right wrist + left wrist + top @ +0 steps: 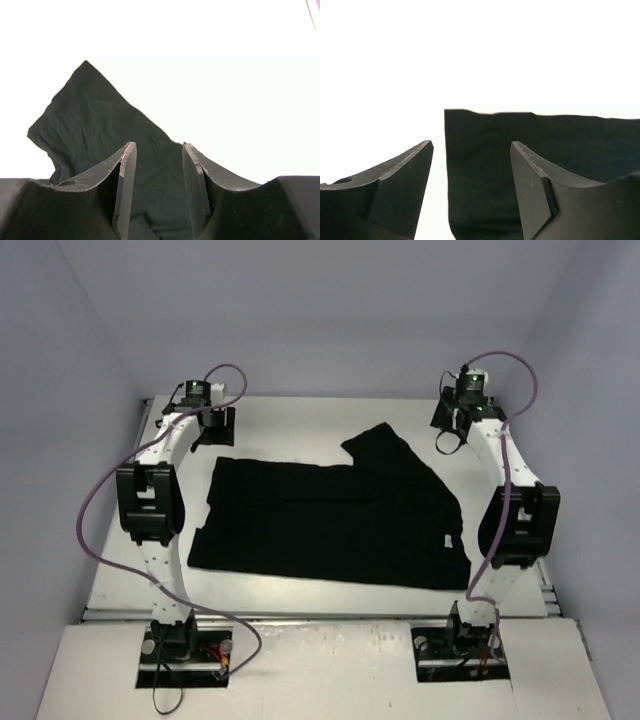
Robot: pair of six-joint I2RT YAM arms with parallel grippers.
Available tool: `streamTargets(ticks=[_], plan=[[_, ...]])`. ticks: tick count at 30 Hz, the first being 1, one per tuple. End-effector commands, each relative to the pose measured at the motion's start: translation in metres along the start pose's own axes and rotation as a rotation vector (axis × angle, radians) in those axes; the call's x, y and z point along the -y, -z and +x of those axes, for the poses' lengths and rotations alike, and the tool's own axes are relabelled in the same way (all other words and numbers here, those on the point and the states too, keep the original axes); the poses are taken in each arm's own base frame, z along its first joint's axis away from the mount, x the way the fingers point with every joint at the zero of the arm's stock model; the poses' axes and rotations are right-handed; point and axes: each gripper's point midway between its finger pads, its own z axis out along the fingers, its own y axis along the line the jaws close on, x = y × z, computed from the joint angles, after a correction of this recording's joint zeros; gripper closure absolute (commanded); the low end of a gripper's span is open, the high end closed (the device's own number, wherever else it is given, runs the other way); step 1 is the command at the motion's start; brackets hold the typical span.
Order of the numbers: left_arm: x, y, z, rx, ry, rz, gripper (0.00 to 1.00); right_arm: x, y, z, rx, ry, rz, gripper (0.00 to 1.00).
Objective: Fold and stack the t-shirts
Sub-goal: Grap the side of the flattened tshirt furthest away from the robot with both arms
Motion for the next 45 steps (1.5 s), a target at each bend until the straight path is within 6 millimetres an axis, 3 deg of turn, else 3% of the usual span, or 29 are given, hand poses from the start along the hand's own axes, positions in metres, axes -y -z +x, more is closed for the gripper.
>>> streamTargets(ticks=[1, 9, 23, 28, 33, 35, 45], plan=[[-0.013, -0.011, 0.003, -0.044, -0.093, 0.014, 0.41, -0.018, -0.022, 0.009, -0.063, 0.088, -0.097, 0.61], [-0.024, -0.032, 0.007, -0.076, -0.148, 0.000, 0.42, -0.036, -0.040, 0.002, -0.057, 0.162, -0.167, 0.61], [-0.026, -0.064, 0.033, -0.151, -0.150, 0.017, 0.45, -0.070, -0.062, 0.031, -0.107, 0.234, -0.226, 0.61], [-0.030, -0.070, 0.048, -0.187, -0.138, -0.001, 0.57, -0.082, -0.066, 0.037, -0.115, 0.253, -0.245, 0.60], [-0.030, -0.070, 0.052, -0.197, -0.124, -0.008, 0.92, -0.094, -0.072, 0.038, -0.111, 0.282, -0.266, 0.60], [-0.030, -0.069, 0.052, -0.194, -0.120, -0.006, 0.99, -0.100, -0.077, 0.039, -0.111, 0.297, -0.276, 0.60], [-0.023, -0.054, 0.044, -0.154, -0.097, 0.011, 1.00, -0.120, -0.107, 0.022, -0.051, 0.391, -0.282, 0.56]])
